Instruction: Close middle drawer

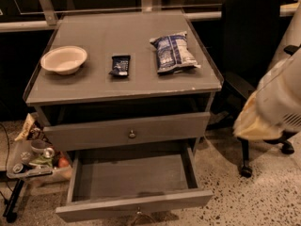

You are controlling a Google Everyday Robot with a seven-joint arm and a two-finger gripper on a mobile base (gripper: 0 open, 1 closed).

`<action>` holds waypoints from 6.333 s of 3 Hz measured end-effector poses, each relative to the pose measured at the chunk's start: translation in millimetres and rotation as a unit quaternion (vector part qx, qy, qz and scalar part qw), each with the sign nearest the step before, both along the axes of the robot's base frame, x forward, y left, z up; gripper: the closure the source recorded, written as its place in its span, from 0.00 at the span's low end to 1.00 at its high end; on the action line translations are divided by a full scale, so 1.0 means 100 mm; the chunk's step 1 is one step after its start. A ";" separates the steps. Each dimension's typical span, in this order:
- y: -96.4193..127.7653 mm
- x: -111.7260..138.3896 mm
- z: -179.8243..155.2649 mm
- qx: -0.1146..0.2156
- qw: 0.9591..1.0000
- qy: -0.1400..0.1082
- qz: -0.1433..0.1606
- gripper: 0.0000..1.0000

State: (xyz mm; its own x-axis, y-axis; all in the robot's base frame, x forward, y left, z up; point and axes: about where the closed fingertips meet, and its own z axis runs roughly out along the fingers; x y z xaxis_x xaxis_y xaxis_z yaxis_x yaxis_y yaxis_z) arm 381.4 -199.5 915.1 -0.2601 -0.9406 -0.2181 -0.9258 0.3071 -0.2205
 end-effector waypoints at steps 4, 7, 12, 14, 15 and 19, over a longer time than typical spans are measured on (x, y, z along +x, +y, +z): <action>0.16 -0.55 -1.38 -0.010 0.995 0.102 -0.001 1.00; 0.81 -0.91 -3.22 0.041 0.973 0.223 -0.035 1.00; 0.85 -0.39 -3.89 0.079 0.971 0.208 -0.089 1.00; 0.69 -0.22 -4.50 0.087 0.963 0.218 -0.134 1.00; 0.60 -0.13 -4.74 0.083 0.961 0.220 -0.145 1.00; 0.49 0.48 -5.00 0.067 0.970 0.185 -0.141 1.00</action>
Offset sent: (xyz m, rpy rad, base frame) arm -0.0169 0.0072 -0.0663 0.0120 0.0751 -0.0095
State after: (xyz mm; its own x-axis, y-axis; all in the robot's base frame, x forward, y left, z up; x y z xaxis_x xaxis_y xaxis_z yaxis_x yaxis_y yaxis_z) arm 429.3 -150.8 415.3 -0.5863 -0.7907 -0.1765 -0.8093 0.5618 0.1714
